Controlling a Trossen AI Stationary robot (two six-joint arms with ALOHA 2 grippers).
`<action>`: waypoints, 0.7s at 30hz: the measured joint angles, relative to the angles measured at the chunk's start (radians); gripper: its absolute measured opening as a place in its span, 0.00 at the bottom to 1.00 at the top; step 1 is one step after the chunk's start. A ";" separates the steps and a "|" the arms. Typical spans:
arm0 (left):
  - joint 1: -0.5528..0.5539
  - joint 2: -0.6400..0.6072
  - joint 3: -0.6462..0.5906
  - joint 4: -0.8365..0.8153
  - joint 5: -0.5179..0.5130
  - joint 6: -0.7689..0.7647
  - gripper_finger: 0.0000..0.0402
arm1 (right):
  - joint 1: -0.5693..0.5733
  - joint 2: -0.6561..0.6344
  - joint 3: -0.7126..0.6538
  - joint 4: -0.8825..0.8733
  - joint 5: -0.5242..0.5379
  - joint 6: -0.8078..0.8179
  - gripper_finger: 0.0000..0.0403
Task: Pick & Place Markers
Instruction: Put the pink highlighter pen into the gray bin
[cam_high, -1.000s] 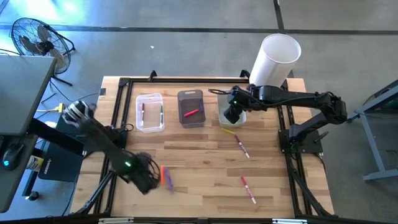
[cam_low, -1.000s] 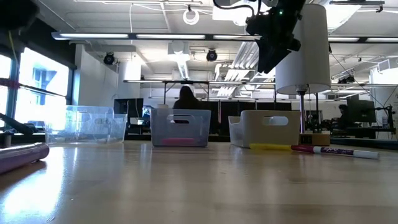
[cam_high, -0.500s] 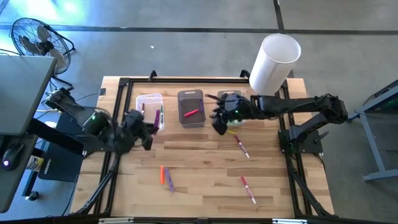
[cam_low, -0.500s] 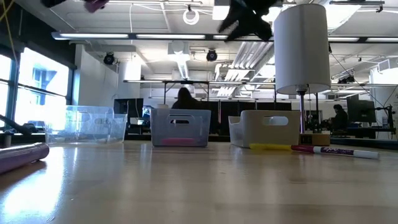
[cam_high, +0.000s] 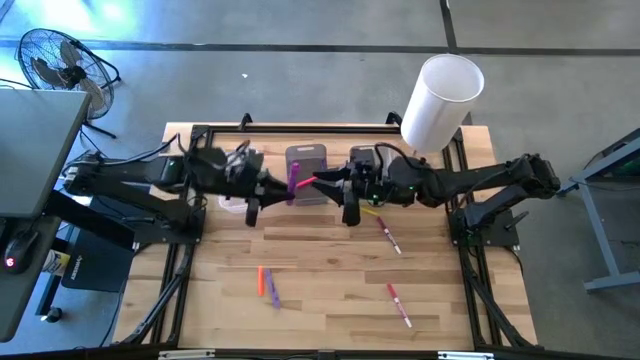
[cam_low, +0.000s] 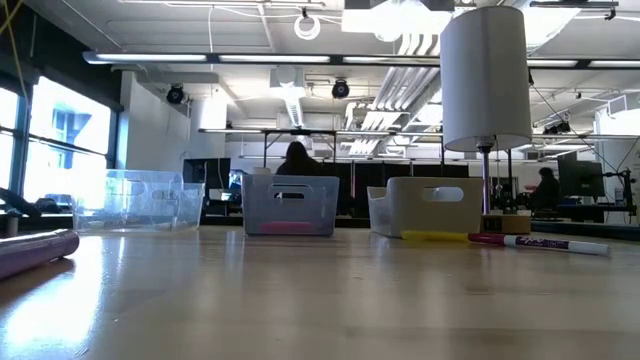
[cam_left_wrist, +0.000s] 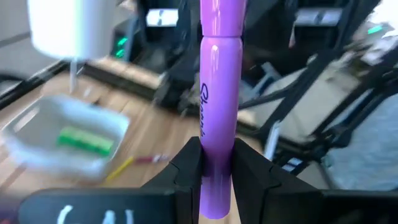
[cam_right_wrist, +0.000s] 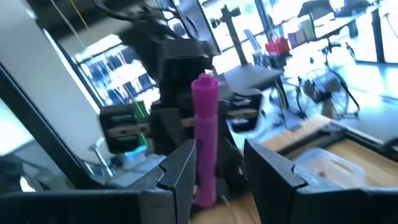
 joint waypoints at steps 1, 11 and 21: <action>0.018 0.010 0.001 0.029 0.033 0.008 0.14 | 0.006 0.005 0.000 0.026 0.001 0.009 0.31; 0.111 0.072 0.001 0.095 0.241 0.017 0.14 | 0.041 0.063 -0.001 0.128 0.082 0.046 0.37; 0.111 0.073 0.001 0.094 0.215 0.059 0.14 | 0.038 0.067 0.000 0.090 0.209 0.022 0.40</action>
